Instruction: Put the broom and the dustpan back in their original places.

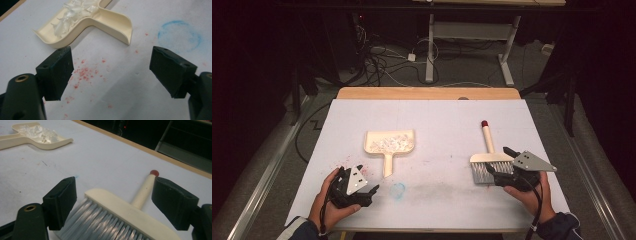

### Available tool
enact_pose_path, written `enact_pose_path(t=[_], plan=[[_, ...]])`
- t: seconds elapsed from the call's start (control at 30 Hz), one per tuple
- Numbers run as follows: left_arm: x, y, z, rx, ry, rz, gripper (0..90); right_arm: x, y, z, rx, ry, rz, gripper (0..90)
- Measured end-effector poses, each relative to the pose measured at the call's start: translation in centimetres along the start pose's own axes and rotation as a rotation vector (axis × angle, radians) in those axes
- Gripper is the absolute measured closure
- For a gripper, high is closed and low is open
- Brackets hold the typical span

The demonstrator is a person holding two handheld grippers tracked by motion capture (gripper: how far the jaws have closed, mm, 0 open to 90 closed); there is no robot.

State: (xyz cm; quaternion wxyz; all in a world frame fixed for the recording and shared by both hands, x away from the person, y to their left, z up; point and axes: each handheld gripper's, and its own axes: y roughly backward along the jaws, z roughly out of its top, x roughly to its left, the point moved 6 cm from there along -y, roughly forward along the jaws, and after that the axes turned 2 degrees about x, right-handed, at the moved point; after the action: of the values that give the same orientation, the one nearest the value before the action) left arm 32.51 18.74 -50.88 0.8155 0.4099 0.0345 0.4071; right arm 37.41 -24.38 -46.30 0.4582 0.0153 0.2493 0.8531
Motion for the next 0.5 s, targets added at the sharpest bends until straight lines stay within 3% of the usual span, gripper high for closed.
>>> enact_pose_path(t=[0.23,0.5], plan=[[-0.1,0.0,0.0,0.0,-0.004,-0.005,18.8,-0.1,0.4,-1.0,-0.004,0.007,-0.013,20.8],[-0.1,-0.1,0.1,-0.003,-0.01,-0.006,18.7,0.4,1.0,-2.3,0.002,0.016,0.008,20.4]])
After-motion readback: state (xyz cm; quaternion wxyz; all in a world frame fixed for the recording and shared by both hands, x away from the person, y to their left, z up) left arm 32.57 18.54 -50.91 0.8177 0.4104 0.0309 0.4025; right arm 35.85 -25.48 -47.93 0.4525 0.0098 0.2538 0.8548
